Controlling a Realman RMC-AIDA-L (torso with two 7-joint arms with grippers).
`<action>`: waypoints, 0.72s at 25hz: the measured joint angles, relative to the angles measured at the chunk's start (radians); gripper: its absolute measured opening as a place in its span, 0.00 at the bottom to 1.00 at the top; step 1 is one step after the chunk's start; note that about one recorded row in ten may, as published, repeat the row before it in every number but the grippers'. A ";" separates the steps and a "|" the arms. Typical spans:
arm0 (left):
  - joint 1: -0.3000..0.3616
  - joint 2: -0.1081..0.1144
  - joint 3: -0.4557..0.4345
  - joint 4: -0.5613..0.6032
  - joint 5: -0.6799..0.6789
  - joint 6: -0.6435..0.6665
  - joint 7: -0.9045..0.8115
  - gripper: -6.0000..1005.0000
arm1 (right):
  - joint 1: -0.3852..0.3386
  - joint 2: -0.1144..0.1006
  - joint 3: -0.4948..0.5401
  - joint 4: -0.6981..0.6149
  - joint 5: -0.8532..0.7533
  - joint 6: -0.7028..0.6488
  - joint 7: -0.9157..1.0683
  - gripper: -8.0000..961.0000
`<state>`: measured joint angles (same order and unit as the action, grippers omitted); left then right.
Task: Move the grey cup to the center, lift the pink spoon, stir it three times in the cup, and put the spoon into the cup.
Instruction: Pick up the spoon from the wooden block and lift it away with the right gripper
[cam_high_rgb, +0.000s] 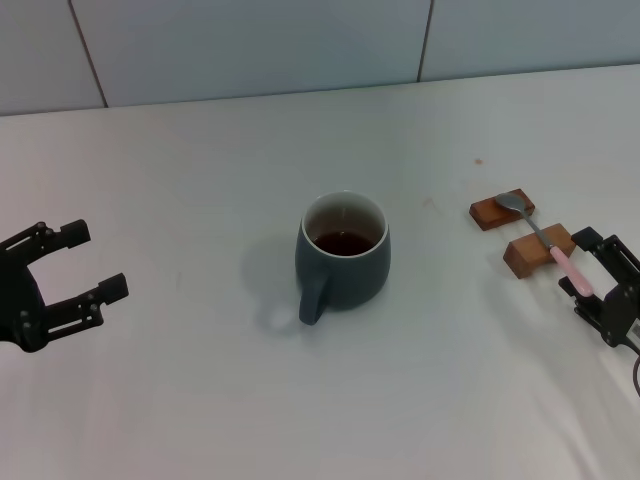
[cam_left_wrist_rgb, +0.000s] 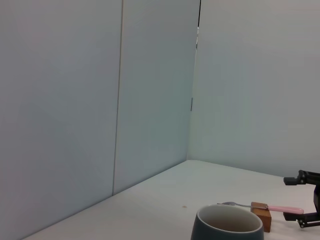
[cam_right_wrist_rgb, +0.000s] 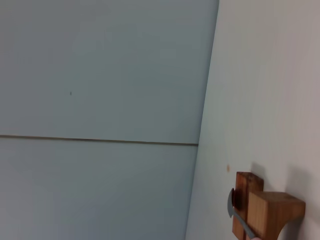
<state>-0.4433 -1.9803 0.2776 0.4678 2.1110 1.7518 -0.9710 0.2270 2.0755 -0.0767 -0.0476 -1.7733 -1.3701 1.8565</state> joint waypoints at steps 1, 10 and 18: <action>0.000 0.000 0.000 0.000 -0.001 0.000 0.000 0.83 | 0.000 0.000 0.000 0.000 0.000 0.000 0.000 0.78; -0.005 0.000 0.000 0.000 -0.002 0.000 0.000 0.83 | 0.001 -0.001 0.000 0.000 0.000 0.002 0.003 0.77; -0.007 0.000 0.000 0.000 -0.002 -0.003 0.004 0.83 | 0.004 -0.002 0.000 0.000 0.000 0.003 0.003 0.77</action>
<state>-0.4504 -1.9804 0.2776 0.4678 2.1090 1.7484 -0.9667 0.2311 2.0739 -0.0767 -0.0475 -1.7732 -1.3671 1.8594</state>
